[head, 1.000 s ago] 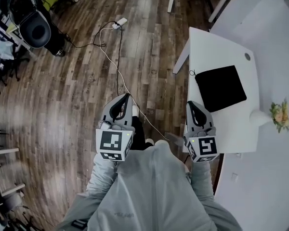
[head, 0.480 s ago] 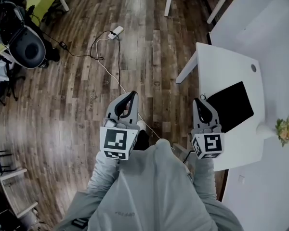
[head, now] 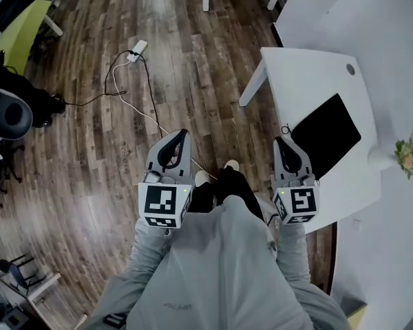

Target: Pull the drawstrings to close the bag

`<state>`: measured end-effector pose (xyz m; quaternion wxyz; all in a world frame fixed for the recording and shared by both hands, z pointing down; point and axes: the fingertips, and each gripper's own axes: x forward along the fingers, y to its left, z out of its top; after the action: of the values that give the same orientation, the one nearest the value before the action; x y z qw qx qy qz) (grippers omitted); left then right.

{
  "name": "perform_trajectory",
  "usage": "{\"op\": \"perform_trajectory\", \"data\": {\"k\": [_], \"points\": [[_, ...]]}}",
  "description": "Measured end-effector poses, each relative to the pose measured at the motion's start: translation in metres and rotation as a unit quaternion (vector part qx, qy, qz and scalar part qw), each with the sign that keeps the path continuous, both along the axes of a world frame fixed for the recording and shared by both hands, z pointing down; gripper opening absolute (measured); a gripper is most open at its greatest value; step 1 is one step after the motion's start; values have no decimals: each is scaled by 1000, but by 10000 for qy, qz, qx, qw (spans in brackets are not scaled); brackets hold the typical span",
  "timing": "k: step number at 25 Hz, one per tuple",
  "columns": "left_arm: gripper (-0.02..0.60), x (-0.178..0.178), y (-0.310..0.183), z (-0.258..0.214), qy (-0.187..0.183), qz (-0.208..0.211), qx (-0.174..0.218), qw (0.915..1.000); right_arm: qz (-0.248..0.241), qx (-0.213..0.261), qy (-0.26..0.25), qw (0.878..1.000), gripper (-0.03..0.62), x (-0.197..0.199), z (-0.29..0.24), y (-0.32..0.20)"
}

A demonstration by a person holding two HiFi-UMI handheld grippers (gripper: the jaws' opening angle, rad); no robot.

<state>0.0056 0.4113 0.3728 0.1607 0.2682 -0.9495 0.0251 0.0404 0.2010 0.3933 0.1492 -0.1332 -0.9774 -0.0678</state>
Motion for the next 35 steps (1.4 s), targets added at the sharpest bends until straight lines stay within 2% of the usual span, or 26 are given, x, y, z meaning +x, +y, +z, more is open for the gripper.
{"op": "perform_trajectory", "data": {"k": [6, 13, 16, 19, 23, 26, 30, 35], "points": [[25, -27, -31, 12, 163, 369, -75, 9992, 368, -52, 166, 9992, 23, -15, 12, -26], [26, -91, -102, 13, 55, 1036, -213, 9944, 925, -165, 123, 9955, 23, -61, 22, -82], [26, -125, -144, 8, -17, 1419, -213, 9896, 1272, -192, 97, 9916, 23, -81, 21, -115], [25, -155, -195, -1, -120, 1914, -214, 9812, 1715, -206, 66, 9850, 23, -95, 15, -154], [26, -179, -269, -15, -241, 2527, -206, 9670, 2245, -184, 48, 9743, 23, -97, 7, -210], [25, -184, -324, -17, -287, 3036, -198, 9522, 2792, -192, 31, 9600, 23, -82, 7, -253], [25, -169, -388, -15, -255, 3821, -176, 9236, 3641, -191, 45, 9312, 23, -40, 8, -294], [25, -136, -458, -11, -226, 4594, -149, 8878, 4440, -129, 112, 8959, 23, 14, 9, -335]]}}
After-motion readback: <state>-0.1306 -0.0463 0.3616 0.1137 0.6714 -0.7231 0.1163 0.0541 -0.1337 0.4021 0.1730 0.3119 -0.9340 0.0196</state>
